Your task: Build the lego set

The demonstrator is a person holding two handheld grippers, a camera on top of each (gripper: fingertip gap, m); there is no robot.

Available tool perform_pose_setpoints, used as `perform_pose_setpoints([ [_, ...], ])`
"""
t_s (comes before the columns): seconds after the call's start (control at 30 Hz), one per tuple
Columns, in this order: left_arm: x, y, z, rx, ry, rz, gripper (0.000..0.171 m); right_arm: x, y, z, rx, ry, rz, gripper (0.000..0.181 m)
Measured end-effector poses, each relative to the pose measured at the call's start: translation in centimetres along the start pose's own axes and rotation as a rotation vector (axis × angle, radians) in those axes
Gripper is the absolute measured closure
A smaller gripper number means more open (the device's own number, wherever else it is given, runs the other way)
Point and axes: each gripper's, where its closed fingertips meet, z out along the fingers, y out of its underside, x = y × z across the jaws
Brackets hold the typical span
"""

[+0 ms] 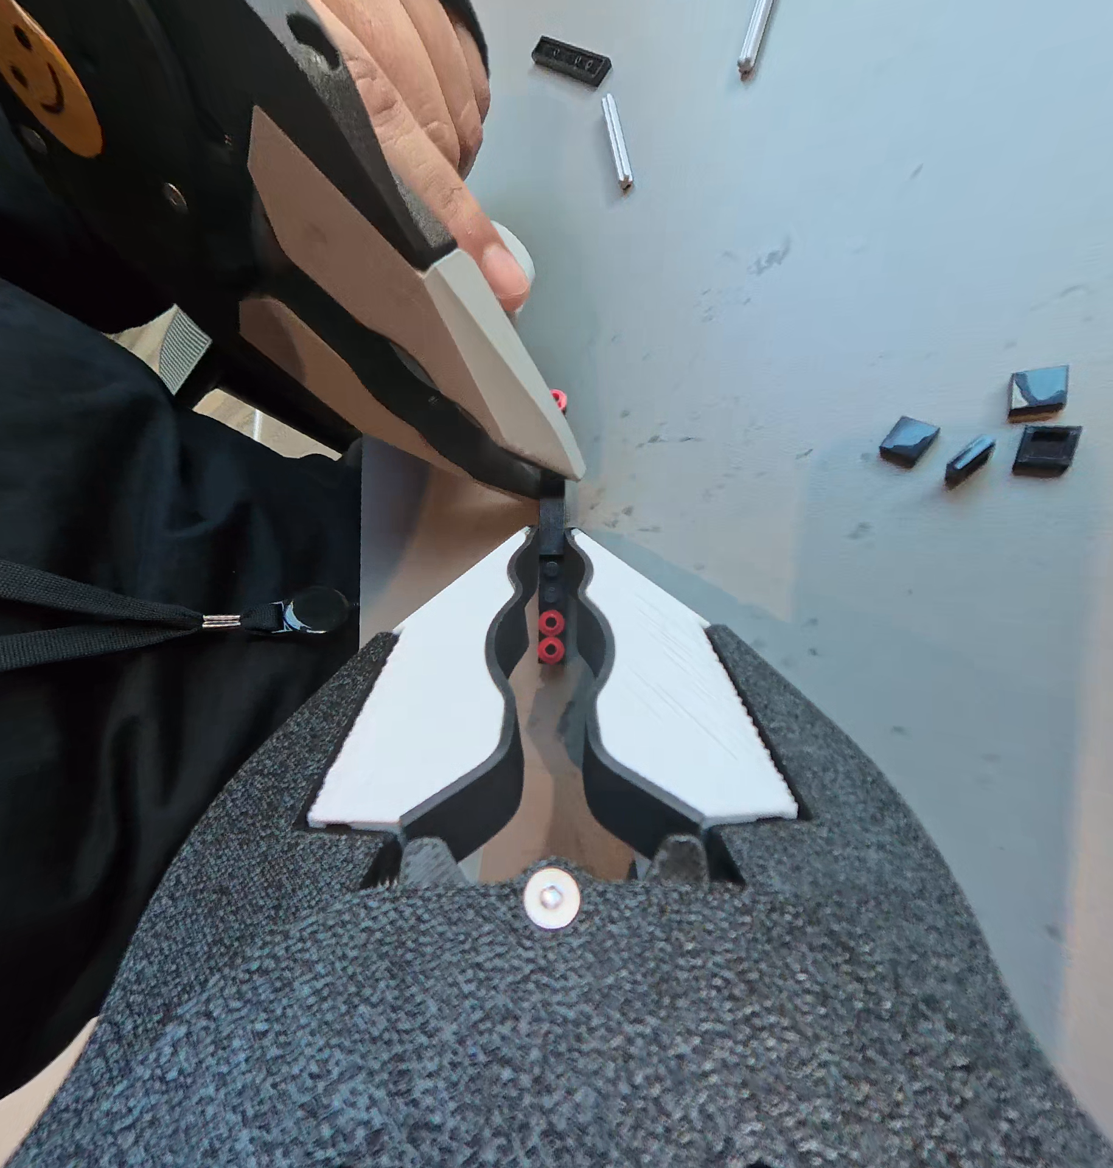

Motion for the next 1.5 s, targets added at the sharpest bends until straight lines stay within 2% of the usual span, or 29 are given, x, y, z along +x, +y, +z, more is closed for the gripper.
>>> perform_pose_setpoints([
  [0.13, 0.19, 0.03, 0.07, -0.015, 0.018, 0.042, 0.163, 0.00, 0.01, -0.01, -0.002, -0.017, 0.030, 0.174],
  [0.23, 0.22, 0.07, 0.09, -0.024, 0.075, -0.028, 0.164, 0.00, 0.00, 0.00, -0.005, -0.021, 0.036, 0.175],
  [0.37, 0.39, 0.03, 0.09, -0.025, 0.228, -0.170, 0.163, -0.01, 0.07, 0.02, -0.007, 0.032, -0.061, 0.174],
  [0.47, 0.44, -0.07, 0.14, -0.015, 0.322, -0.260, 0.163, -0.07, 0.28, -0.01, -0.009, 0.128, -0.190, 0.171],
  [0.53, 0.49, -0.07, 0.16, -0.015, 0.356, -0.301, 0.163, -0.33, 0.48, 0.08, -0.009, 0.202, -0.284, 0.161],
  [0.67, 0.46, -0.09, 0.23, -0.012, 0.373, -0.338, 0.163, 0.33, 0.61, -0.19, -0.026, 0.440, -0.486, 0.150],
  [0.8, 0.47, -0.10, 0.25, -0.005, 0.400, -0.361, 0.163, 0.06, 0.67, -0.35, -0.061, 0.554, -0.630, 0.162],
  [0.93, 0.47, -0.09, 0.25, -0.007, 0.410, -0.367, 0.164, 0.22, 0.50, -0.41, -0.071, 0.564, -0.649, 0.161],
  [1.17, 0.89, -0.22, 0.08, 0.018, 0.466, -0.397, 0.164, 0.19, 0.49, -0.02, -0.071, 0.494, -0.665, 0.172],
  [1.33, 0.82, 0.19, -0.03, 0.020, 0.357, -0.285, 0.162, 0.30, 0.44, 0.05, -0.003, 0.454, -0.654, 0.172],
  [1.5, 0.95, 0.03, 0.09, 0.030, 0.245, -0.119, 0.164, 0.27, 0.40, 0.11, -0.002, 0.477, -0.696, 0.173],
])
